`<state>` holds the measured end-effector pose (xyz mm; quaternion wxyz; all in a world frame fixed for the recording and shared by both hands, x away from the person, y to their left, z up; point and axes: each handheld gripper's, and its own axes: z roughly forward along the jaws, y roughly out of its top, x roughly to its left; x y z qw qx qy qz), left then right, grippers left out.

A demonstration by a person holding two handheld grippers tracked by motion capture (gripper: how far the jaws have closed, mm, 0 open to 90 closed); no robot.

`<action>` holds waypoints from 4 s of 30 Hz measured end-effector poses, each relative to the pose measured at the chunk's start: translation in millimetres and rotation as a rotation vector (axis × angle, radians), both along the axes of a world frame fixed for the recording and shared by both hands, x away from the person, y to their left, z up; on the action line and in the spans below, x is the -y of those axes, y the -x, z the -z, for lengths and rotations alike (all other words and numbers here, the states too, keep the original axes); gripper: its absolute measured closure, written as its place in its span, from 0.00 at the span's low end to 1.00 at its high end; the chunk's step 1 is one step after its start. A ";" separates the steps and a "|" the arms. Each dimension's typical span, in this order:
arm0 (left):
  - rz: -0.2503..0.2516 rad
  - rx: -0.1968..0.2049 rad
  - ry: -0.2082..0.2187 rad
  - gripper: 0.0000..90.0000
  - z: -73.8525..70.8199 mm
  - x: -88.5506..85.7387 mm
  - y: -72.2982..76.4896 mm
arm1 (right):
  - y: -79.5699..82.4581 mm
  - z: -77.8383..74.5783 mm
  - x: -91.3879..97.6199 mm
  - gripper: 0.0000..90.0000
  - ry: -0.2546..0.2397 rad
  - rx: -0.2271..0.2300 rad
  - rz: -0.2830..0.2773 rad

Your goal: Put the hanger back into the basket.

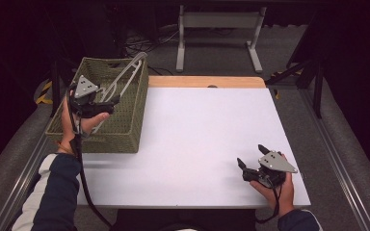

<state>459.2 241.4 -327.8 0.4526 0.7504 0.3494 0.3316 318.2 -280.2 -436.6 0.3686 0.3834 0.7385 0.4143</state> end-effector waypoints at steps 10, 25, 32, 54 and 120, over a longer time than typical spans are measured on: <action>0.105 0.046 0.080 0.15 9.6 14.4 26.4 | 0.2 0.9 -2.3 0.18 0.007 0.003 0.001; 0.255 0.128 0.110 0.11 26.9 38.6 70.5 | 0.1 2.9 -7.2 0.18 0.022 -0.002 -0.015; 0.336 0.151 0.106 0.11 36.7 52.0 94.8 | 0.3 3.0 -10.4 0.18 0.032 0.004 -0.024; 0.395 0.044 0.014 0.11 98.9 56.7 126.0 | -0.9 -3.0 -35.9 0.16 0.030 0.069 -0.117; 0.265 -0.068 0.011 0.08 130.8 28.1 111.6 | -11.1 10.5 -34.6 0.17 0.025 0.041 -0.128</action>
